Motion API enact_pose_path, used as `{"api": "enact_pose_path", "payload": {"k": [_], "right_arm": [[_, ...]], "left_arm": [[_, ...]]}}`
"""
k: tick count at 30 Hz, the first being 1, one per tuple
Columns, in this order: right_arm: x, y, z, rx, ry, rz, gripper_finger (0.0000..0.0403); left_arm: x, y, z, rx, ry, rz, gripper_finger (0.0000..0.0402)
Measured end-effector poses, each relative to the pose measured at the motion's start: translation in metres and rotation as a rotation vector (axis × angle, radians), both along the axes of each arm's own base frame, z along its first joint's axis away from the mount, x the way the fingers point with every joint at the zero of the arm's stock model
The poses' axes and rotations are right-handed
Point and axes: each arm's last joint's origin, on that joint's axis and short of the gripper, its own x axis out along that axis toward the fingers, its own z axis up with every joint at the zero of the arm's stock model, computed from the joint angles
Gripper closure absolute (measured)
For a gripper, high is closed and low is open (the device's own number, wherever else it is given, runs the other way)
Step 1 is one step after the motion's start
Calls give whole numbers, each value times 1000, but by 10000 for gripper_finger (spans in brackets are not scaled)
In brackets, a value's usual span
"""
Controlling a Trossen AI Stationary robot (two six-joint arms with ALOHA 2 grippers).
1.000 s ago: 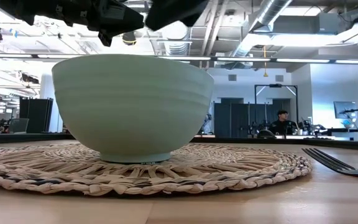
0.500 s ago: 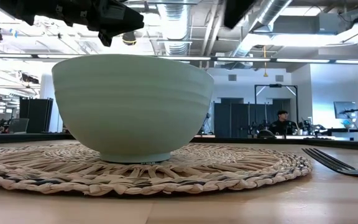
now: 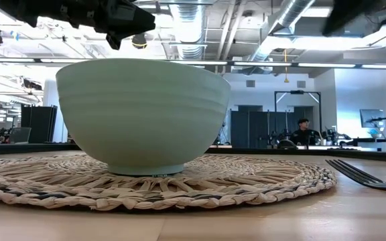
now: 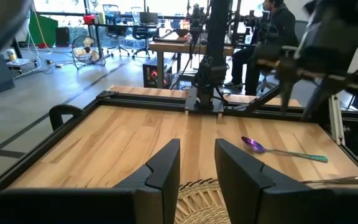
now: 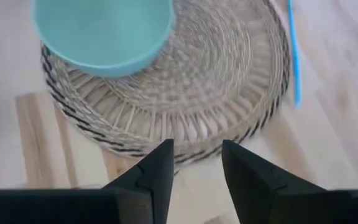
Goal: Pick & Place Utensil
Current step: Put the black fork into the blue bowl on the brown mat
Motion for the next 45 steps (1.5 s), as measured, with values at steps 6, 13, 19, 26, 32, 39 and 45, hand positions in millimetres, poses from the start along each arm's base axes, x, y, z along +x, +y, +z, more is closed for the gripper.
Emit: {"api": "enact_pose_path", "payload": {"k": [6,13,19,26,32,39,45], "right_arm": [[-18,3,-25,255,-71,-111,274],[-22,29,-50,371,-30,-134,274],[-26,53,-81,380,4,-155,274],[-20,72,-116,419,-2,-192,274],[-14,74,-135,399,9,-225,274],[-10,75,-140,377,6,-235,274],[-5,71,-140,384,16,-253,274]], "left_arm": [[0,0,3,-3,-26,0,300],[0,0,4,-8,-44,0,300],[0,0,4,-39,-47,-3,300],[-1,0,-8,-38,-13,-3,300],[-2,0,-15,-146,-5,-10,300],[-4,0,-30,-248,29,-13,300],[-5,-3,-34,-289,38,-31,300]]}}
